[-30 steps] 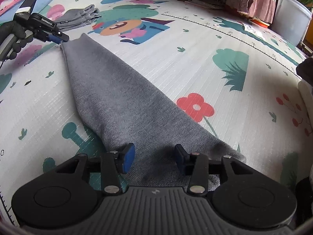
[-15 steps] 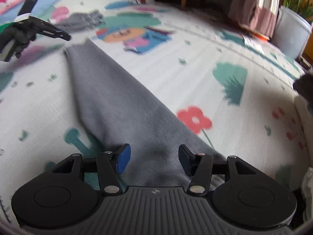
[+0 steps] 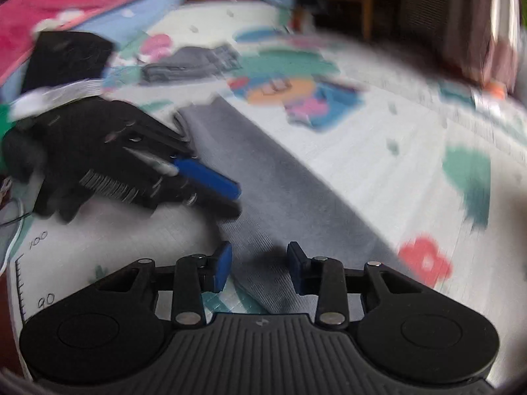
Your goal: Fold clothes
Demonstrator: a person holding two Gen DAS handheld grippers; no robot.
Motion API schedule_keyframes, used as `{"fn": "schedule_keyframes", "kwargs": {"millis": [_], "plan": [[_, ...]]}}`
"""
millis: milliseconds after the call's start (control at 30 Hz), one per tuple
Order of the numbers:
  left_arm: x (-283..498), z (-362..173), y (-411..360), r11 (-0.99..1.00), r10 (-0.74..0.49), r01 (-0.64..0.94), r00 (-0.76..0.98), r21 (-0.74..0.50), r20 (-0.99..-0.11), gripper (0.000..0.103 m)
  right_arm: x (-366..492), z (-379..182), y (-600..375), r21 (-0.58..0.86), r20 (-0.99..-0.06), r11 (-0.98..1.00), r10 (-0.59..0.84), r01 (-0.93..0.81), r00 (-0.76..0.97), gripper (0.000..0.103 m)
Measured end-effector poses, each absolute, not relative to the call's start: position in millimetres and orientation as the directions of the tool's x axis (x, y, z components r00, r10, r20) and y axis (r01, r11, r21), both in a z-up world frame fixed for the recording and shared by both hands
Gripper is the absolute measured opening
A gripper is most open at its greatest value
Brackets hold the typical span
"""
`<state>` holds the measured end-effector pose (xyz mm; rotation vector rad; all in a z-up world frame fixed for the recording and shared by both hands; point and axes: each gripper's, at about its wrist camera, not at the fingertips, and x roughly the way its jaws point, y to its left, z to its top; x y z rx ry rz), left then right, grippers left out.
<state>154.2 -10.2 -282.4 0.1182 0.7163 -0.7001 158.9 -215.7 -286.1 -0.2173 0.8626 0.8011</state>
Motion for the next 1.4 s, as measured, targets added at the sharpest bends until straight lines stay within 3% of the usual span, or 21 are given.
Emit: {"fn": "schedule_keyframes", "kwargs": {"millis": [133, 233, 300, 333, 467, 600, 700, 767, 833, 900, 933, 1000, 1067, 1133, 1267, 1400], "plan": [[157.1, -274.6, -16.6, 0.768, -0.523, 0.634, 0.536, -0.093, -0.663, 0.029, 153.0, -271.8, -239.9, 0.127, -0.741, 0.705, 0.536, -0.698, 0.406, 0.040], [150.8, -259.0, -23.7, 0.751, -0.564, 0.650, 0.540, -0.116, -0.625, 0.028, 148.2, -264.5, -274.6, 0.187, -0.697, 0.780, 0.534, -0.597, 0.479, 0.040], [156.9, -263.0, -30.6, 0.755, -0.585, 0.629, 0.520, -0.184, -0.623, 0.028, 148.7, -270.8, -292.4, 0.209, -0.718, 0.823, 0.496, -0.529, 0.488, 0.040], [160.1, -265.1, -34.0, 0.756, -0.595, 0.616, 0.509, -0.219, -0.622, 0.028, 148.0, -275.4, -298.3, 0.206, -0.730, 0.833, 0.481, -0.514, 0.486, 0.036], [149.9, -284.7, -47.4, 0.697, -0.567, 0.717, 0.539, -0.014, -0.623, 0.030, 138.2, -274.6, -297.2, 0.074, -0.746, 0.819, 0.423, -0.569, 0.513, 0.030], [164.2, -267.6, -49.2, 0.708, -0.568, 0.704, 0.525, -0.052, -0.634, 0.031, 141.7, -268.4, -318.6, 0.064, -0.731, 0.862, 0.384, -0.503, 0.565, 0.036], [178.6, -260.4, -44.9, 0.720, -0.574, 0.691, 0.541, -0.064, -0.615, 0.031, 143.0, -263.4, -334.0, 0.062, -0.715, 0.874, 0.375, -0.482, 0.590, 0.032], [191.9, -258.1, -44.8, 0.708, -0.572, 0.705, 0.544, -0.034, -0.614, 0.033, 140.1, -251.6, -338.8, 0.034, -0.678, 0.881, 0.367, -0.472, 0.637, 0.034], [203.0, -257.3, -42.2, 0.701, -0.564, 0.713, 0.543, -0.013, -0.622, 0.036, 145.2, -249.4, -344.1, 0.016, -0.668, 0.899, 0.335, -0.437, 0.664, 0.056], [215.7, -262.8, -42.1, 0.690, -0.553, 0.724, 0.517, -0.012, -0.653, 0.036, 150.8, -253.9, -350.9, 0.019, -0.680, 0.911, 0.315, -0.413, 0.662, 0.055], [224.3, -267.7, -44.2, 0.688, -0.543, 0.726, 0.496, -0.020, -0.678, 0.036, 154.9, -261.9, -352.5, 0.017, -0.711, 0.911, 0.301, -0.412, 0.636, 0.048], [239.8, -278.3, -39.6, 0.721, -0.526, 0.690, 0.489, -0.061, -0.696, 0.037, 166.9, -280.3, -367.5, 0.127, -0.753, 0.929, 0.318, -0.347, 0.576, 0.044], [254.2, -273.7, -36.7, 0.761, -0.515, 0.638, 0.480, -0.121, -0.710, 0.024, 174.5, -288.5, -394.6, 0.346, -0.729, 0.919, 0.391, -0.190, 0.562, 0.043], [254.0, -266.5, -37.0, 0.784, -0.497, 0.608, 0.494, -0.126, -0.713, 0.024, 174.2, -286.2, -402.2, 0.391, -0.719, 0.909, 0.401, -0.147, 0.567, 0.042], [225.8, -253.4, -60.9, 0.709, -0.545, 0.704, 0.504, -0.047, -0.670, 0.024, 162.2, -277.1, -400.7, 0.348, -0.701, 0.929, 0.347, -0.126, 0.622, 0.043], [201.8, -248.4, -100.9, 0.558, -0.636, 0.830, 0.424, -0.004, -0.645, 0.024, 146.5, -250.3, -369.3, 0.114, -0.641, 0.957, 0.276, -0.267, 0.716, 0.045]]}}
